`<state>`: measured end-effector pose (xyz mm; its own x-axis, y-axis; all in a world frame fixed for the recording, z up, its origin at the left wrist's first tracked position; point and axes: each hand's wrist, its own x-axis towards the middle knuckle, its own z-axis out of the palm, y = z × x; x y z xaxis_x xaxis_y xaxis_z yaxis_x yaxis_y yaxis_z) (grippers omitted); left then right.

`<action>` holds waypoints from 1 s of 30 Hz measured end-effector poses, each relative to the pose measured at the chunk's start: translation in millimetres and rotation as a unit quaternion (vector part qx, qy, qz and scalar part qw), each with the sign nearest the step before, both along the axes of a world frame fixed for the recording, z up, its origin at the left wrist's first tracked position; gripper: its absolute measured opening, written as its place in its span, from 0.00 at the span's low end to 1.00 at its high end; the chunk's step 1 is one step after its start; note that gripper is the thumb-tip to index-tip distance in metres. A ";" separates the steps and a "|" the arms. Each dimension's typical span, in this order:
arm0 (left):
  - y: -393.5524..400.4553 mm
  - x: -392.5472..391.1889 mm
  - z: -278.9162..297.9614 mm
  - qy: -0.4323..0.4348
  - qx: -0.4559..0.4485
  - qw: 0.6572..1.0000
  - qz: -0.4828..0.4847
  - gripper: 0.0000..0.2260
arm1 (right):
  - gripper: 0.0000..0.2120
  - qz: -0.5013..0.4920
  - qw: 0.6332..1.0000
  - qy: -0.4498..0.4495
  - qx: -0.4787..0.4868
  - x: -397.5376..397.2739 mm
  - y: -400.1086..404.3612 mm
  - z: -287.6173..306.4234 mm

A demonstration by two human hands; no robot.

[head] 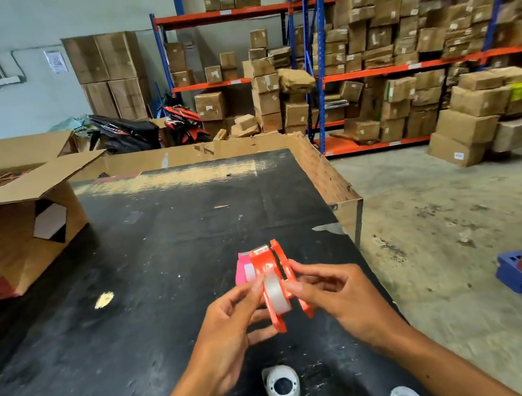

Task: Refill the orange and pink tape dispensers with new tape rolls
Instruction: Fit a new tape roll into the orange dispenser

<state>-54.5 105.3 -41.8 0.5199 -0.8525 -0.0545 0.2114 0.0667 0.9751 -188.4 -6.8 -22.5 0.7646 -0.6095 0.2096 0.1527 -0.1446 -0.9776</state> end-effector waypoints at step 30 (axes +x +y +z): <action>7.1 -1.2 17.2 -0.090 -0.052 0.995 0.011 0.15 | 0.11 -0.041 0.998 -0.044 -0.030 1.6 22.4 0.4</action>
